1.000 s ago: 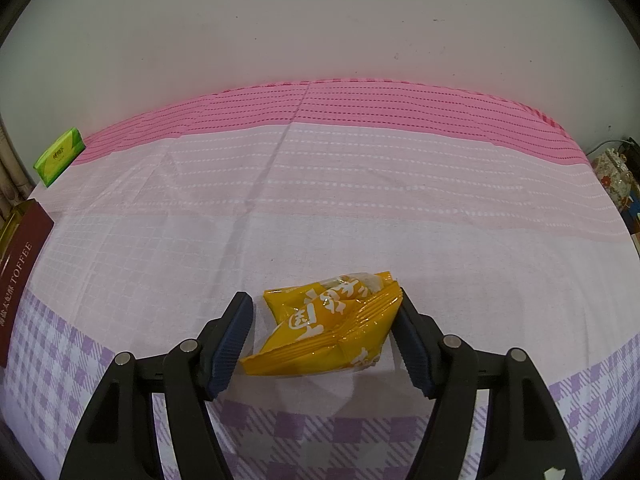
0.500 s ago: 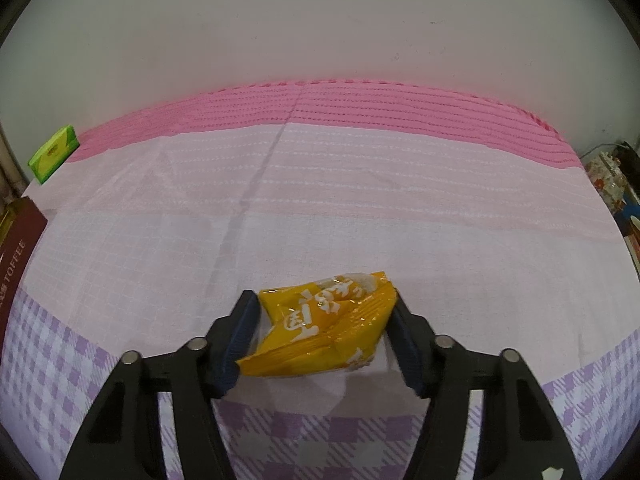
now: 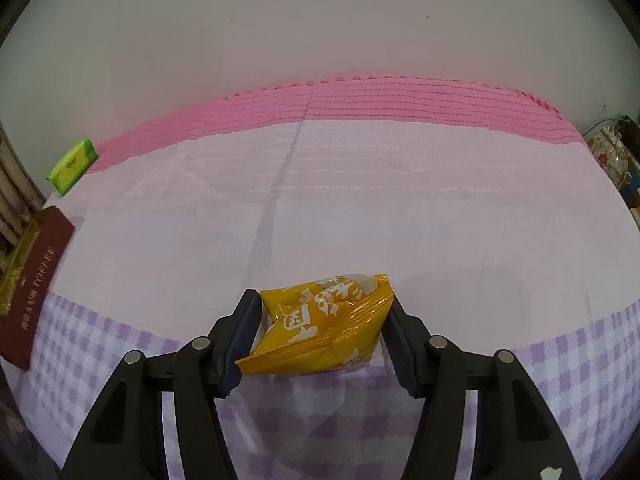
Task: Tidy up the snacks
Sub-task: 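Lower the yellow snack bag into the gold tin with the right tool and release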
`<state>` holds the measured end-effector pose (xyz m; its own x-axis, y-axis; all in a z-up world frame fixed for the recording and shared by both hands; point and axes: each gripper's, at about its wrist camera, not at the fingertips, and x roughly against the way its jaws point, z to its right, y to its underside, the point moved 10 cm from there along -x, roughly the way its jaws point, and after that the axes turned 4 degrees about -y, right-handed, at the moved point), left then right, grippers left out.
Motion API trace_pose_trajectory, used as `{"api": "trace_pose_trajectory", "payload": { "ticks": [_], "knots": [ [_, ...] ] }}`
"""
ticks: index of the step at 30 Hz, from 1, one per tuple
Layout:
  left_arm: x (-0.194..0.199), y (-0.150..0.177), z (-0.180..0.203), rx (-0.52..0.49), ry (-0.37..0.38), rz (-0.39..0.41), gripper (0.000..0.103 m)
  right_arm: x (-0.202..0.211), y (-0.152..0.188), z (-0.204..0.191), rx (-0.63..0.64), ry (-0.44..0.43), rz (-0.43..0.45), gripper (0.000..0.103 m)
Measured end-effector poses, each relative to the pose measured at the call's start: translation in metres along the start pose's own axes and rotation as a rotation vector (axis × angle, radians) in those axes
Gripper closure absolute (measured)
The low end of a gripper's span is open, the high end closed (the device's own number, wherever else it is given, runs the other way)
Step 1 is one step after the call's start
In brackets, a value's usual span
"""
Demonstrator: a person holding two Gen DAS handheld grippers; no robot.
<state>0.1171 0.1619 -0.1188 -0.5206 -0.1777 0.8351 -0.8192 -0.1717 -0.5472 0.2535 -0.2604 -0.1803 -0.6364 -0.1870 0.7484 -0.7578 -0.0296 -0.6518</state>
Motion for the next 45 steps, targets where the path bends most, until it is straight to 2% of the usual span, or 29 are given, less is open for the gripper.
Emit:
{"api": "trace_pose_trajectory", "payload": {
  "ticks": [7,10,12,18,24,26,30,36,40,42,45],
  "knots": [
    [0.011,0.010,-0.011,0.025,-0.014,0.004,0.070,0.014,0.001,-0.040,0.005,-0.075,0.010,0.047],
    [0.016,0.010,-0.021,0.045,-0.025,0.010,0.063,0.021,-0.002,-0.075,0.036,-0.127,0.018,0.047],
    [0.019,0.009,-0.029,0.064,-0.034,0.018,0.052,0.025,-0.006,-0.102,0.074,-0.158,0.019,0.047],
    [0.025,0.002,-0.047,0.084,-0.077,0.047,0.041,0.040,-0.019,-0.204,0.193,-0.298,0.034,0.046],
    [0.022,0.000,-0.052,0.091,-0.075,0.038,0.036,0.041,-0.023,-0.303,0.304,-0.431,-0.001,0.046],
    [0.023,-0.001,-0.055,0.100,-0.064,0.038,0.035,0.036,-0.023,-0.338,0.350,-0.458,-0.013,0.046],
    [0.023,-0.002,-0.061,0.105,-0.064,0.040,0.035,0.022,-0.019,-0.384,0.391,-0.495,-0.043,0.046],
    [0.019,-0.003,-0.065,0.111,-0.051,0.024,0.029,-0.001,-0.020,-0.424,0.400,-0.519,-0.077,0.046],
    [0.018,-0.003,-0.068,0.126,-0.045,0.012,0.026,-0.013,-0.022,-0.436,0.397,-0.518,-0.093,0.046],
    [0.018,-0.003,-0.070,0.134,-0.045,0.007,0.019,-0.019,-0.022,-0.442,0.392,-0.521,-0.104,0.046],
    [0.020,-0.005,-0.073,0.142,-0.056,0.021,0.016,-0.027,-0.022,-0.450,0.391,-0.521,-0.116,0.046]
  ]
}}
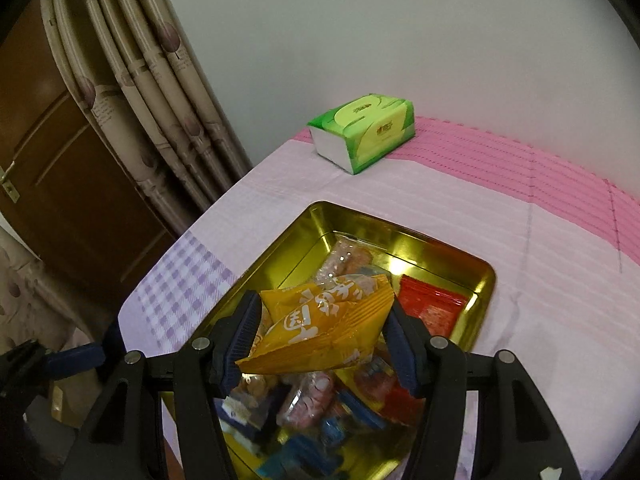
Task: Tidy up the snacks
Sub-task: 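Lower the yellow snack bag into the gold tin with the right tool and release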
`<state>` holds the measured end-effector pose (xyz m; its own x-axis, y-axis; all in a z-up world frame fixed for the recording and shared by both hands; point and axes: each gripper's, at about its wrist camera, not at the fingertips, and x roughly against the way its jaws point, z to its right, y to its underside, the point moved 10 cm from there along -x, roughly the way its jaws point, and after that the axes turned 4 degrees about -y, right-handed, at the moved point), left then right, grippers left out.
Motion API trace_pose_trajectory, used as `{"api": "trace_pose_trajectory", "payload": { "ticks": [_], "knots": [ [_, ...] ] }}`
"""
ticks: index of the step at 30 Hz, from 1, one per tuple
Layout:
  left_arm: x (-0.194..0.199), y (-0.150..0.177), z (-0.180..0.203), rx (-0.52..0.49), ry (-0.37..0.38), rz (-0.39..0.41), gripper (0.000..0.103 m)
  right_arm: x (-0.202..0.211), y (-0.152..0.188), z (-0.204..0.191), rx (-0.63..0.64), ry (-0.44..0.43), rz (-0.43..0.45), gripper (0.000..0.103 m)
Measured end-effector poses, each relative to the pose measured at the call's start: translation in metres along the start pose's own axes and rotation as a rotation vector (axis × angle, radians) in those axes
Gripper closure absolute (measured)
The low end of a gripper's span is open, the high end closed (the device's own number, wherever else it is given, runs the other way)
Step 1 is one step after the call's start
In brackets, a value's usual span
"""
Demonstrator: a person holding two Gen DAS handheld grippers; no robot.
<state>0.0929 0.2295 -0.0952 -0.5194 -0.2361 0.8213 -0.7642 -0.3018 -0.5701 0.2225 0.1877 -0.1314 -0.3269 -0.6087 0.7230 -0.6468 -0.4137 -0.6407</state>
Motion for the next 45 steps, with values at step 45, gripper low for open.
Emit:
{"api": "trace_pose_trajectory", "payload": {
  "ticks": [45],
  "knots": [
    [0.000,-0.002,0.002,-0.006,0.001,0.044,0.007,0.012,-0.021,-0.030,0.051,0.011,0.138,0.031]
  ]
}}
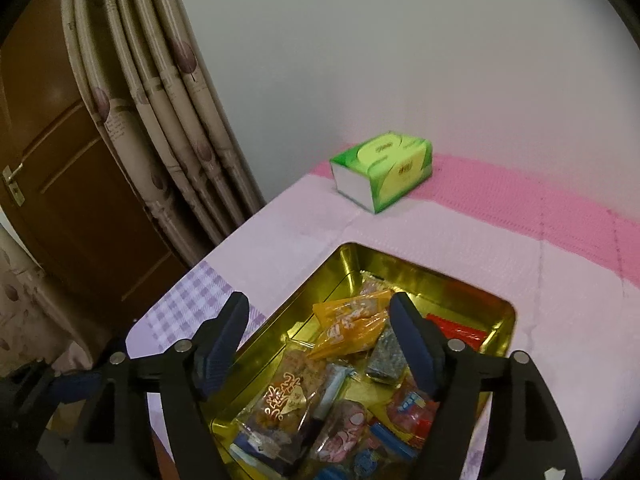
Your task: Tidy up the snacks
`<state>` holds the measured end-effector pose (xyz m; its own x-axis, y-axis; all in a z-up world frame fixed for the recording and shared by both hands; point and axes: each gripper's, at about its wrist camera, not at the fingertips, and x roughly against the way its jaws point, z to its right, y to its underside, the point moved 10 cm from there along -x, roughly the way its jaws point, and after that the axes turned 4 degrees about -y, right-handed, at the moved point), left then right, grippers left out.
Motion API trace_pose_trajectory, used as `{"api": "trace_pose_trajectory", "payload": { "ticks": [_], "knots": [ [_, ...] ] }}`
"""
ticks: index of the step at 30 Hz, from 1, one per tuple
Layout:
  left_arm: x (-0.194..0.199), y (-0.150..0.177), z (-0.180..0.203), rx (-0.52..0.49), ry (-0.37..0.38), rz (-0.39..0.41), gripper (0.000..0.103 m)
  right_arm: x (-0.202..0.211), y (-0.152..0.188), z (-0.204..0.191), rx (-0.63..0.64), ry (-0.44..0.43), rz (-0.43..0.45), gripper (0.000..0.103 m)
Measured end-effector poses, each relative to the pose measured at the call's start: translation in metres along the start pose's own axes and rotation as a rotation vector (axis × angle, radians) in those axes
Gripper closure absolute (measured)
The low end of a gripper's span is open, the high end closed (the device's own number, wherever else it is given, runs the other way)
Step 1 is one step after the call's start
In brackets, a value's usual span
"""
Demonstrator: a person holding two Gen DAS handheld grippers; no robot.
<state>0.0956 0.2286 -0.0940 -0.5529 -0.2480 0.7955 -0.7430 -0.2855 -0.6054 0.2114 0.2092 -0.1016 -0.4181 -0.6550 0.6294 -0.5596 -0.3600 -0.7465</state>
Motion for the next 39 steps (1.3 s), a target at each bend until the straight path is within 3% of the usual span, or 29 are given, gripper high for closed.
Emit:
{"api": "trace_pose_trajectory", "payload": {
  "ticks": [7,11,17,20,29,39],
  "knots": [
    [0.010,-0.004,0.006,-0.025,-0.009,0.051,0.007,0.049,0.000,0.002,0.043,0.114,0.120,0.023],
    [0.027,-0.009,0.004,-0.016,-0.045,0.129,0.007,0.087,0.001,0.000,0.107,0.231,0.213,0.008],
    [0.051,-0.016,-0.001,0.014,-0.058,0.215,0.007,0.144,0.001,-0.004,0.132,0.298,0.314,0.003],
    [0.063,-0.017,0.002,0.024,-0.031,0.248,0.007,0.163,0.003,-0.003,0.120,0.316,0.332,0.002],
    [0.081,-0.017,0.009,0.010,-0.041,0.291,0.007,0.211,0.018,0.004,0.085,0.398,0.390,0.001],
    [0.088,-0.019,0.001,0.052,-0.049,0.324,0.003,0.221,0.026,0.004,0.079,0.479,0.397,0.001]
  ]
}}
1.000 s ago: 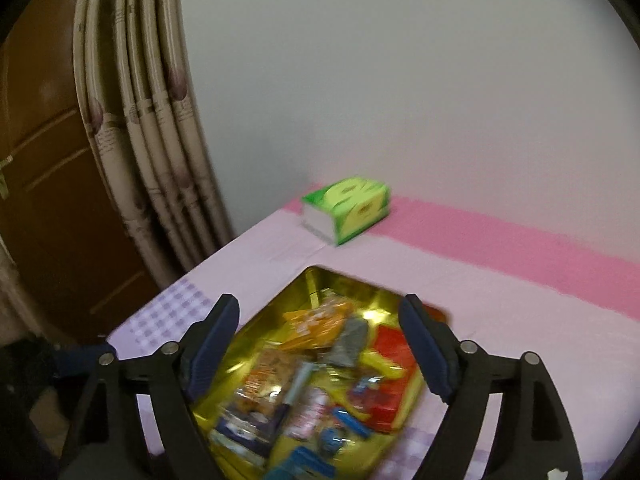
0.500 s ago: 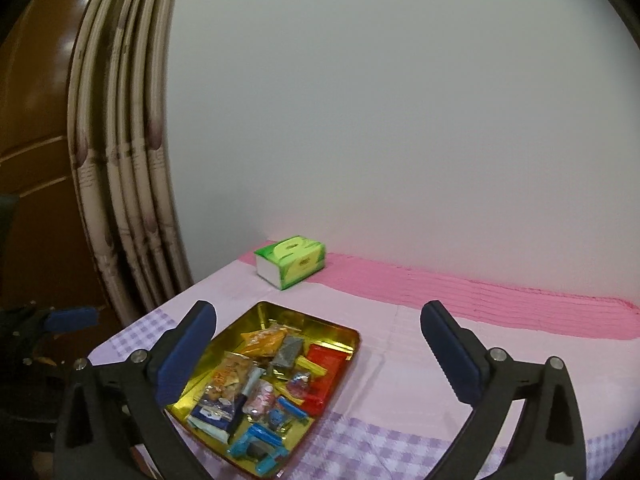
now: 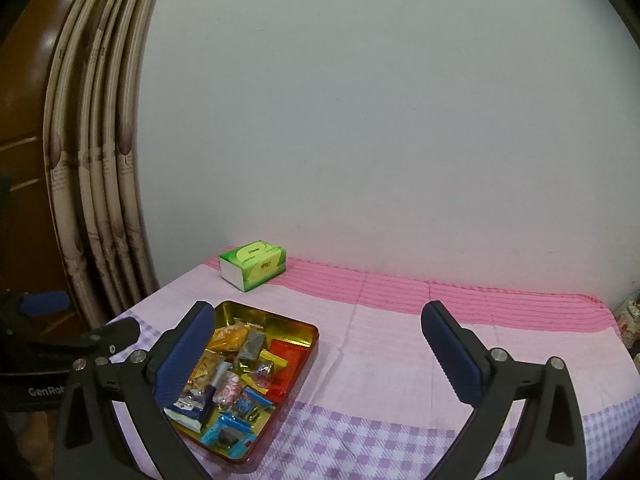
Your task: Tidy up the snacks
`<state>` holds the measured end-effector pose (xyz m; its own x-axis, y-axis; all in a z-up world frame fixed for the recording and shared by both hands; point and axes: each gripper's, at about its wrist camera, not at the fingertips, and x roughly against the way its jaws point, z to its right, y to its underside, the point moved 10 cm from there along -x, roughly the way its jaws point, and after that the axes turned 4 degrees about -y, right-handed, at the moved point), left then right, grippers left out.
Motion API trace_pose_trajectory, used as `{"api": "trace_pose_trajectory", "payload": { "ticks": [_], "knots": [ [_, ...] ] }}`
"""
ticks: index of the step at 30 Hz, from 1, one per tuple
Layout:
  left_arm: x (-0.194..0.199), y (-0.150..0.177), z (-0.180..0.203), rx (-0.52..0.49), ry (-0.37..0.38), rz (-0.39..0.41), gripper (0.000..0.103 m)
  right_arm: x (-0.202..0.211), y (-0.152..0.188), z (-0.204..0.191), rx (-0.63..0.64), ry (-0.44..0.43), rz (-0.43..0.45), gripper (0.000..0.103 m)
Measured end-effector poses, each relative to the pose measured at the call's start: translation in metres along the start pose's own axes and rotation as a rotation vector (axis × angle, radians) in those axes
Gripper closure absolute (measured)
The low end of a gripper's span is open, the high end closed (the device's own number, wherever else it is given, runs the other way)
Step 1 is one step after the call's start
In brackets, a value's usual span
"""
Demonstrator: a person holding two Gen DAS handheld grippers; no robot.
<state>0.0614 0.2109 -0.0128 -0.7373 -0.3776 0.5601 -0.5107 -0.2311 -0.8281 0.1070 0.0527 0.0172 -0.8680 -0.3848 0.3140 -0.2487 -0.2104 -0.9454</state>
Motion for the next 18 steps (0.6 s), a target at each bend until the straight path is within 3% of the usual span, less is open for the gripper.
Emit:
{"api": "trace_pose_trajectory", "payload": {
  "ticks": [18],
  "knots": [
    [0.0062,-0.0036,-0.0023,0.000,-0.019,0.034,0.001,0.0082,-0.0030,-0.0028,0.011,0.027,0.015,0.001]
  ]
}}
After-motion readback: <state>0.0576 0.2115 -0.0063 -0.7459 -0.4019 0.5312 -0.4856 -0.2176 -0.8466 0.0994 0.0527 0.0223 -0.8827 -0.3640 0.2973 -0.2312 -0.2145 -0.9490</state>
